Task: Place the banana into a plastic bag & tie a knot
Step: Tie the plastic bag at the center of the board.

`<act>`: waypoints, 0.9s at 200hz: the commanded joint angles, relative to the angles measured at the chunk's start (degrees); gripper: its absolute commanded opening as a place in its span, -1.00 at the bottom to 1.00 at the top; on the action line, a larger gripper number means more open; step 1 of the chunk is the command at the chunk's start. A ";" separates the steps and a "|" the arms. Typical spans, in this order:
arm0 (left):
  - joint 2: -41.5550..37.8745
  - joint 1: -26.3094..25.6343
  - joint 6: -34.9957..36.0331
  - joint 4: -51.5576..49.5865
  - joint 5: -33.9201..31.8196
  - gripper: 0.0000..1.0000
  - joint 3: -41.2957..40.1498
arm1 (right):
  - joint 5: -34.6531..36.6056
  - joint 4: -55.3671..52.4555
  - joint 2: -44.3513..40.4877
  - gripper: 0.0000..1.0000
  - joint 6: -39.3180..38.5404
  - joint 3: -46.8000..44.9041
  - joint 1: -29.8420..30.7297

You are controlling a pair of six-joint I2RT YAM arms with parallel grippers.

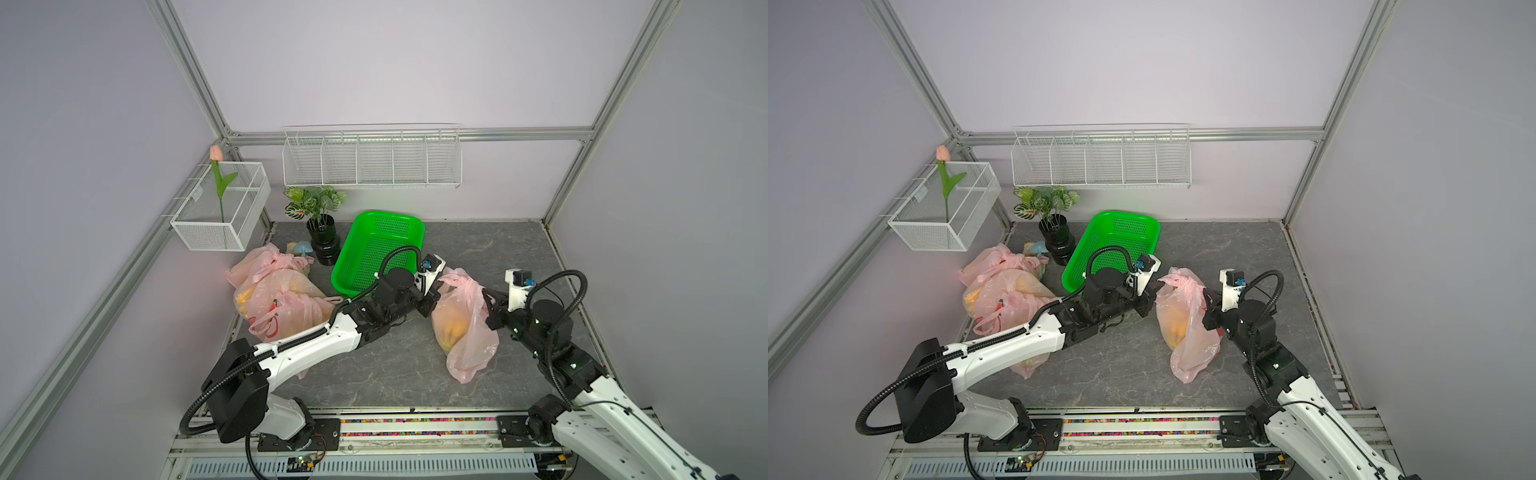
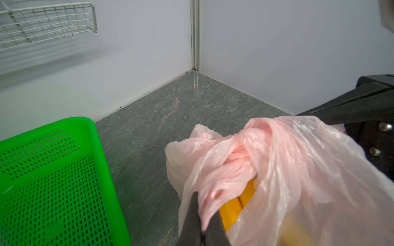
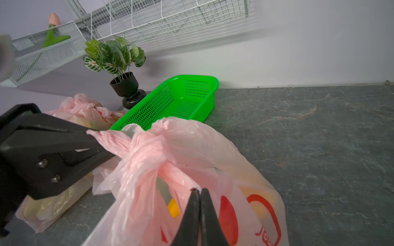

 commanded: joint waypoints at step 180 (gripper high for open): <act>0.96 10.31 -19.79 9.72 -15.39 -1.00 -14.75 | 3.13 -2.71 4.50 -0.87 10.01 -9.29 -18.64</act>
